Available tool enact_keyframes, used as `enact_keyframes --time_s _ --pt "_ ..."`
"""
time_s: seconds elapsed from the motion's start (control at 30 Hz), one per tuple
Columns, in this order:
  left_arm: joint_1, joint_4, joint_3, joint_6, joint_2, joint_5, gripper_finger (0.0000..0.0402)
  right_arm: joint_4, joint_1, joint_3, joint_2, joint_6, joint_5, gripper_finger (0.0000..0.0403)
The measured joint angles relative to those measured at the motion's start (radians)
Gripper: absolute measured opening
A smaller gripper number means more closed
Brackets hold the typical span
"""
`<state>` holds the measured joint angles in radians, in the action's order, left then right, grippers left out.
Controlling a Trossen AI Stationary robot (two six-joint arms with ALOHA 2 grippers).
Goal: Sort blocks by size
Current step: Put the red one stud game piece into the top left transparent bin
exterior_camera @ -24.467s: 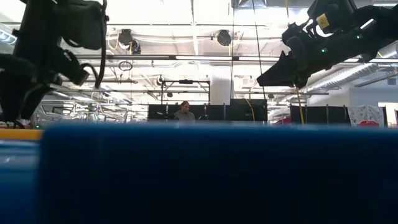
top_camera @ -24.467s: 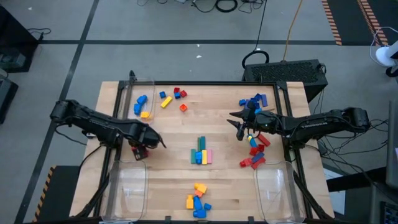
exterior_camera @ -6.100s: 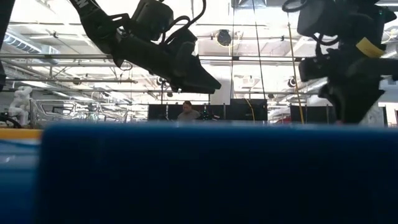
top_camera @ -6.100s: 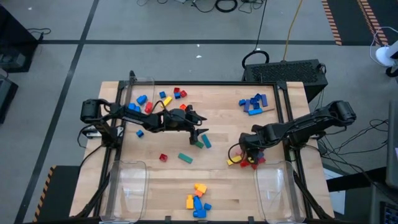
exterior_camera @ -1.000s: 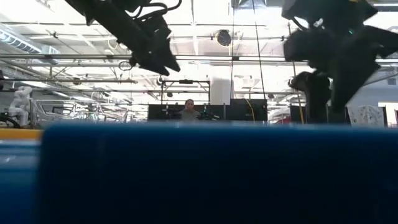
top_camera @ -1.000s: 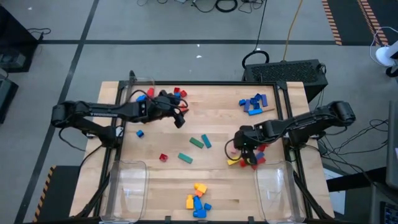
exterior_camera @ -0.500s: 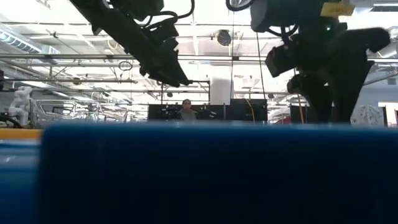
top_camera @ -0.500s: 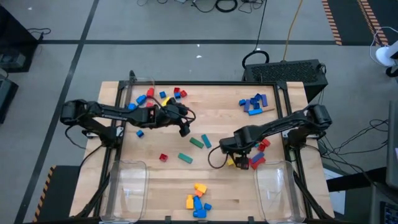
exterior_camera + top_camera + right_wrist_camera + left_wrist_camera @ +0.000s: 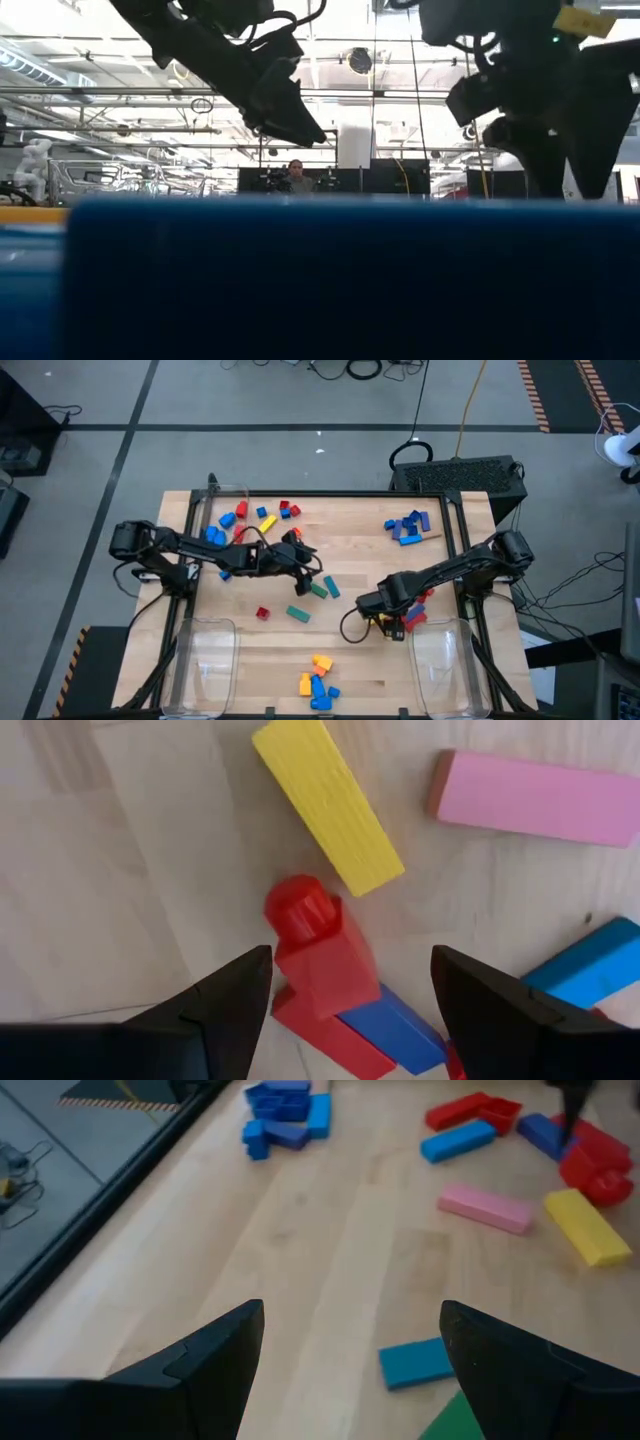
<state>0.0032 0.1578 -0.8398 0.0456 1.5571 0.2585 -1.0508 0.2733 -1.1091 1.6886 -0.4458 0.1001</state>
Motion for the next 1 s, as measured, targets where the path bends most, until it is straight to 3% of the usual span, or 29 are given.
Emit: enact_keyframes --time_s 0.63,0.77,0.93,1.0 --pt "-0.069 0.053 0.0 -0.001 0.039 0.003 0.0304 0.03 0.023 0.028 0.154 0.069 0.003 0.0251" --pt "-0.069 0.053 0.0 -0.001 0.039 0.006 0.0304 0.033 0.023 0.027 0.154 0.077 -0.015 0.0208" --pt "-0.069 0.053 0.0 0.0 0.04 0.006 0.0304 0.058 0.023 0.026 0.153 0.091 -0.03 0.0117" --pt "-0.071 0.058 0.0 0.0 0.04 0.006 0.0304 0.078 0.023 0.026 0.144 0.092 -0.049 0.0113"
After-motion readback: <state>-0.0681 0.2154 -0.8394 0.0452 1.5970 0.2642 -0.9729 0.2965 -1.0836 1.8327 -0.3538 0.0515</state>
